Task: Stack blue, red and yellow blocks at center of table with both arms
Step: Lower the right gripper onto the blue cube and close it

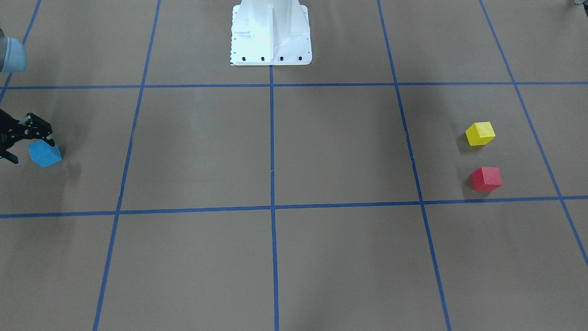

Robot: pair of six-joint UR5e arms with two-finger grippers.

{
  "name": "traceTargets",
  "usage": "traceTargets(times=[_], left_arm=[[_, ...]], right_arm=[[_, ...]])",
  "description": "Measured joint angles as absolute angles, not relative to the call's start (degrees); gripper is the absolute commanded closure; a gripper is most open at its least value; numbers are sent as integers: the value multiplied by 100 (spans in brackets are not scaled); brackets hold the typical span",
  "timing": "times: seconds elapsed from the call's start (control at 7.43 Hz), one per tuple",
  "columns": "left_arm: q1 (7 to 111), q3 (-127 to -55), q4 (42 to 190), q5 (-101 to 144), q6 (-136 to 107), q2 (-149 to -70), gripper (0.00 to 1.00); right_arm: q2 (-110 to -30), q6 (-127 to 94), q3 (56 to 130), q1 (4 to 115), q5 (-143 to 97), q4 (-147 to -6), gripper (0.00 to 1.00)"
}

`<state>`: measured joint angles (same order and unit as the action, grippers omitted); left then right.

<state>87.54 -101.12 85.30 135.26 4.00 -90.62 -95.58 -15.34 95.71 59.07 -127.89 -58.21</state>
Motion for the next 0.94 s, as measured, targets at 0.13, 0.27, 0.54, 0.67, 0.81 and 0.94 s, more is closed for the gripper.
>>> traceTargets(times=[0.13,0.27,0.54,0.67,0.81,0.94], left_arm=[[8754,-10114,8533,13526,397,-9062,0],[8754,-10116,8534,13526,396,-9062,0],[8754,-10115,8534,13526,395,-9062,0],[8754,-10112,8534,13525,396,-9061,0],[8754,-10109,8534,13521,396,-9062,0],[8754,-10108,8534,13519,396,-9062,0]], right_arm=[[-9632,-1512,9591,5804,-12581,-5824,4],[-9692,-1488,9597,5721,-12430,-5826,6],[-9722,-1484,9589,5552,-12336,-5827,19],[-9701,-1502,9579,5485,-12331,-5827,79],[-9687,-1504,9570,5454,-12347,-5826,100],[-9681,-1500,9559,5447,-12373,-5823,100]])
